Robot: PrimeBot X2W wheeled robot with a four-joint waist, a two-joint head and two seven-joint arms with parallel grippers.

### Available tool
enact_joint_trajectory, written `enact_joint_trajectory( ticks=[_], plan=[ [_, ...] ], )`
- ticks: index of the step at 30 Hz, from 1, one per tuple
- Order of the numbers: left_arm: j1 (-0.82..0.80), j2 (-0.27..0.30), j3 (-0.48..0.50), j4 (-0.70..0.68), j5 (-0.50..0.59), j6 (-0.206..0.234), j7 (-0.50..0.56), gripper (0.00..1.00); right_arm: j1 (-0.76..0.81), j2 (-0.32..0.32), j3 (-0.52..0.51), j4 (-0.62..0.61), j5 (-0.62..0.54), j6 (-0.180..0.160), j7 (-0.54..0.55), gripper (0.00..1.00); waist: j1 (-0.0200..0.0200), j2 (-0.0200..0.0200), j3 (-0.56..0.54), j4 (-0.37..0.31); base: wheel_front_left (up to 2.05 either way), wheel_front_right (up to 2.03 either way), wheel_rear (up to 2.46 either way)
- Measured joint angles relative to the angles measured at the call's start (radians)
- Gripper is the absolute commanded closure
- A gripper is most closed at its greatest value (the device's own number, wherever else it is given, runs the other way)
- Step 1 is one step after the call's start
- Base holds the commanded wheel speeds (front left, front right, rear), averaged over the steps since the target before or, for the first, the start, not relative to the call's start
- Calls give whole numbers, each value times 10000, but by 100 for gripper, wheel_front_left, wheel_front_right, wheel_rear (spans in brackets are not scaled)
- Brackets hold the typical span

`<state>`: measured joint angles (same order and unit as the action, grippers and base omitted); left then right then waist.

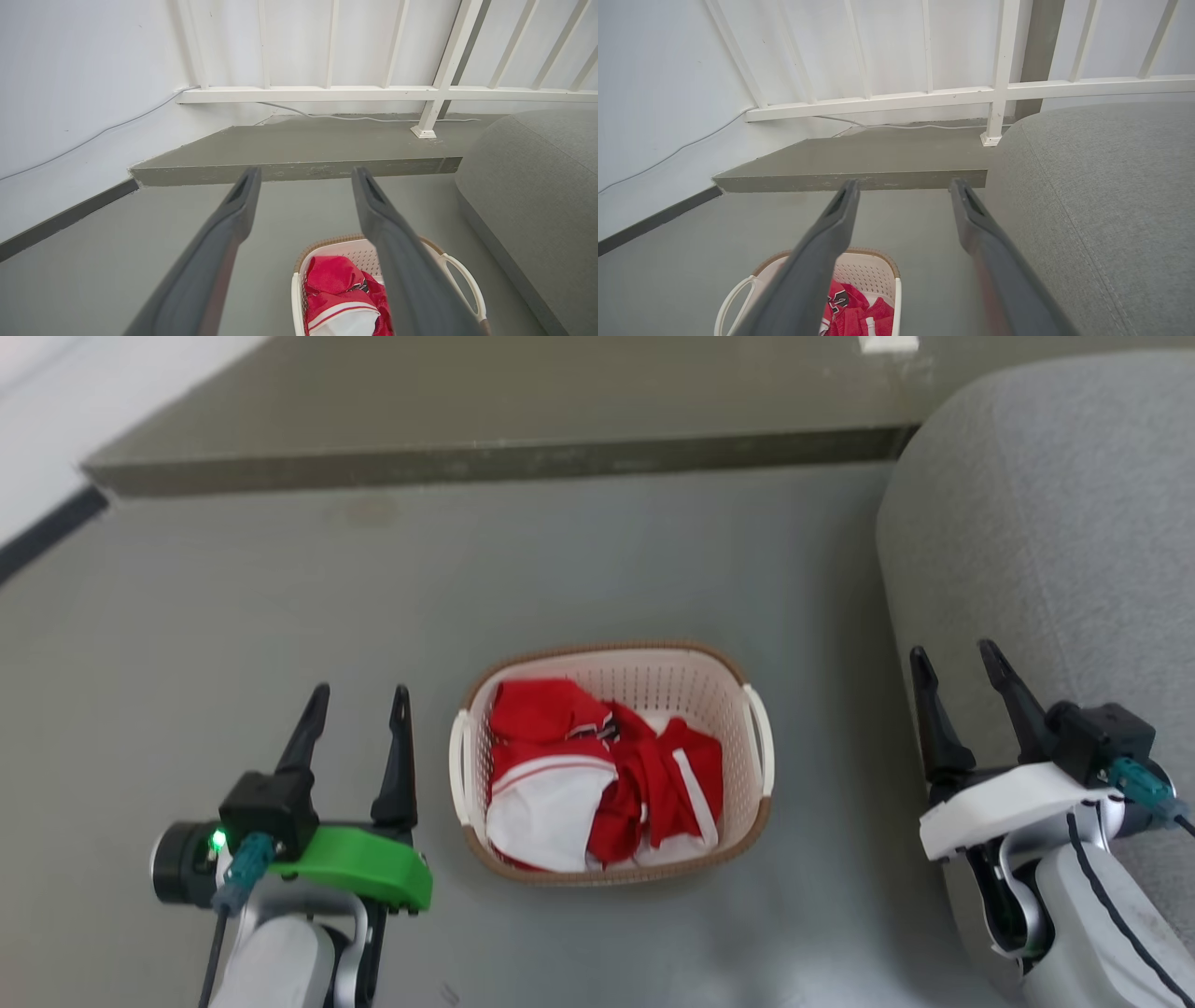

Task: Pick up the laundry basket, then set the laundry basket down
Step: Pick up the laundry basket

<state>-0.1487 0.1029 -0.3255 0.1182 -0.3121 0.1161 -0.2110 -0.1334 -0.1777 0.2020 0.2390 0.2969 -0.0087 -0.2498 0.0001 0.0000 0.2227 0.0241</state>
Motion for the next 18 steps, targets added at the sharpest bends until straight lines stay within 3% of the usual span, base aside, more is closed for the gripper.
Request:
enact_joint_trajectory(
  ticks=[18],
  plan=[
    [-1503,-130,4,376,-12,-29,199,0,-1577,232,117,430,13,173,40,0,0,0,2502,-101,0,0,0]
  ],
)
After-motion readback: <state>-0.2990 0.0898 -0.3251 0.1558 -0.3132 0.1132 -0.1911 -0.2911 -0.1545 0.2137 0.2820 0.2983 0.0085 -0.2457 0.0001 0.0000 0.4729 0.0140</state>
